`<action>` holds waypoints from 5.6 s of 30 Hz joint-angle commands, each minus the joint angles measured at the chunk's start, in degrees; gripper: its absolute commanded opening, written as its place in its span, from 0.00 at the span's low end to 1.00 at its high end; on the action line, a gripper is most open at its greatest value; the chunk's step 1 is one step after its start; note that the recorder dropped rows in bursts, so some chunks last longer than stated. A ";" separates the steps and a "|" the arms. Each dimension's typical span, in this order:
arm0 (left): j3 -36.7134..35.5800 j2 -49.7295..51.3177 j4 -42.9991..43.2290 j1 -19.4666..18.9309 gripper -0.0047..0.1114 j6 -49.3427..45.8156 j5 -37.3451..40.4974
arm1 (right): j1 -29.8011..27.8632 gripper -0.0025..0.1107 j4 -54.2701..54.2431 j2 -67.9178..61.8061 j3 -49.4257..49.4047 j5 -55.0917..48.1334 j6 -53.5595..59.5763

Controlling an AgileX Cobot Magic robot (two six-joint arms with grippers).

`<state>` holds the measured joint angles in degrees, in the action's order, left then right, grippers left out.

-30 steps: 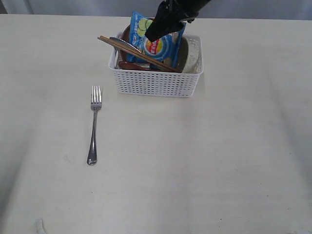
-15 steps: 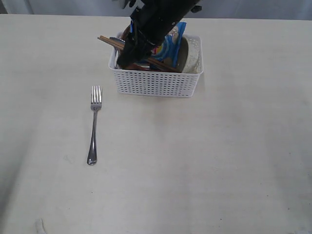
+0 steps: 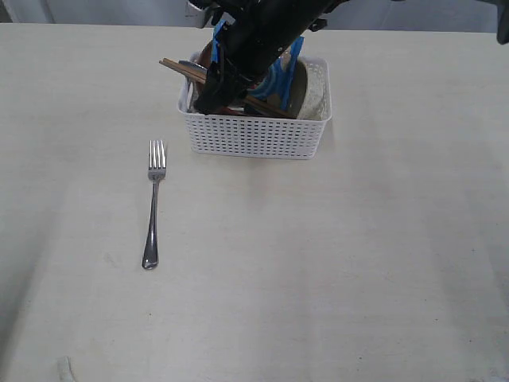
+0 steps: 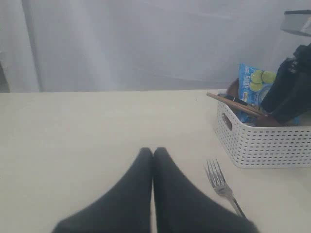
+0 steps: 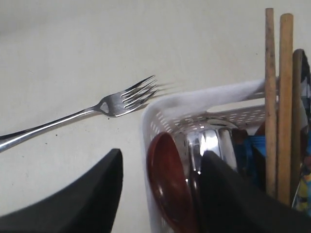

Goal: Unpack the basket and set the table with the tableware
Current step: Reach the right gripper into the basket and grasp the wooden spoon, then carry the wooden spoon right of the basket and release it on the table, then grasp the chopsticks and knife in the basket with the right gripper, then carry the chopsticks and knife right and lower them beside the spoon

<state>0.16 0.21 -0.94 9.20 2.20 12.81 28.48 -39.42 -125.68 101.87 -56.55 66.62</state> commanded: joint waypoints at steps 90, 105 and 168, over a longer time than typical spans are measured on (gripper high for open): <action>-0.16 -0.21 -0.18 0.06 0.04 -0.02 -0.61 | -3.90 0.35 0.07 11.23 -2.08 5.73 -8.33; -0.16 -0.21 -0.18 0.06 0.04 -0.02 -0.61 | 3.11 0.53 10.21 -0.68 10.58 7.17 -16.05; -0.16 -0.21 -0.18 0.06 0.04 -0.02 -0.61 | -24.37 0.02 38.06 5.33 -10.70 0.21 -65.77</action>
<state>0.16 0.21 -0.94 9.20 2.20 12.81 4.30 -1.50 -120.57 96.13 -61.88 1.20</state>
